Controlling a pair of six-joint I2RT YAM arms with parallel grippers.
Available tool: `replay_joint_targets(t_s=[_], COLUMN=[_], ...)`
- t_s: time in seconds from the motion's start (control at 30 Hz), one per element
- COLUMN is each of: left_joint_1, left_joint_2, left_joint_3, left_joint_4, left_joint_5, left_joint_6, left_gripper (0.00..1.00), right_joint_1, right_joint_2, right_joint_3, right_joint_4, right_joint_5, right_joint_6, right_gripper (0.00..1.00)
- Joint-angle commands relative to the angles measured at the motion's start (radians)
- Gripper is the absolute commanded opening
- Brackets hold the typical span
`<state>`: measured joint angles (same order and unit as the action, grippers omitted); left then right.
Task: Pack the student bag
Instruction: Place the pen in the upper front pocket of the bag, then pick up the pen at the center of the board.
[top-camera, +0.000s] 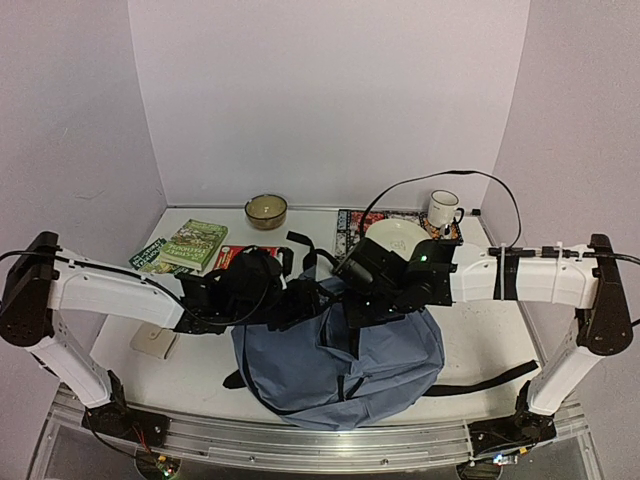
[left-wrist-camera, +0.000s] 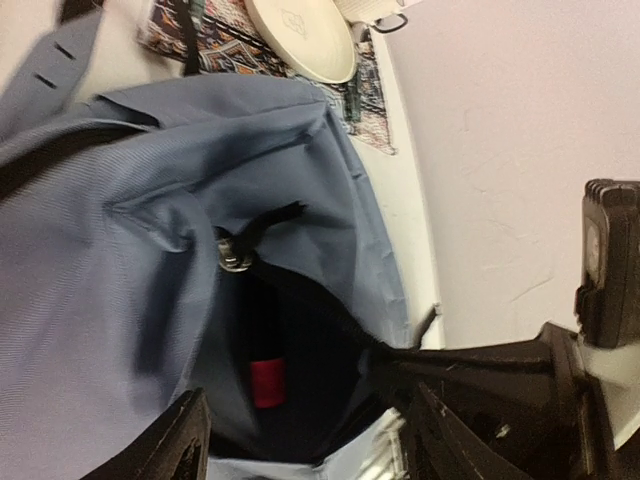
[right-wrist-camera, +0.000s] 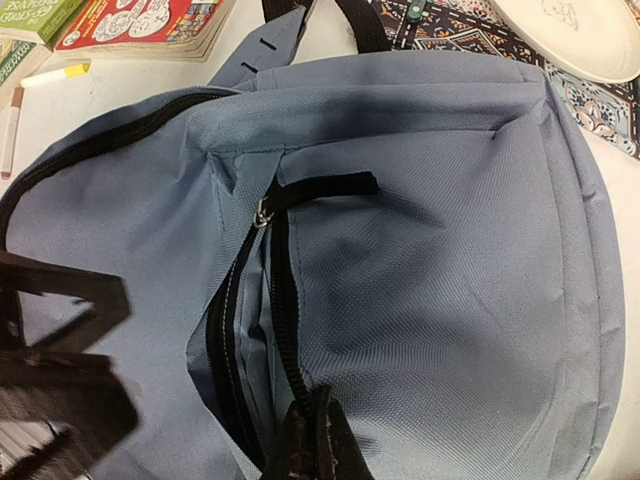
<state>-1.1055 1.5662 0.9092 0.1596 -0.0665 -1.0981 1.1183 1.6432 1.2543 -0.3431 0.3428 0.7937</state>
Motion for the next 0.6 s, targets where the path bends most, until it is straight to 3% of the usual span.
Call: replay_joint_targets(t_s=[0.0,0.2,0.47,0.57], left_joint_1=[0.012,0.111,0.393,0.493], left_joint_2=[-0.087,-0.226,-0.299,-0.275], left_joint_3=[0.053,0.017,-0.037,-0.044], left_joint_4=[-0.295,-0.514,-0.756,-0.773], left_joint_5=[-0.096,-0.13,-0.156,-0.14], left_joint_6=[0.148,0.209,0.318,0.361], left_gripper=[0.71,0.75,0.84,0.94], right_joint_1=[0.008,0.008,0.008,0.008], right_joint_2=[-0.046,-0.038,-0.028,-0.025], right_joint_3=[-0.006,-0.001,0.003,0.006], right_joint_4=[-0.034,-0.04,-0.044,-0.046], right_joint_5=[0.036,0.038,0.031,0.03], right_joint_6=[0.007,0.004,-0.004,-0.004], right_gripper=[0.0,0.0,0.0,0.0])
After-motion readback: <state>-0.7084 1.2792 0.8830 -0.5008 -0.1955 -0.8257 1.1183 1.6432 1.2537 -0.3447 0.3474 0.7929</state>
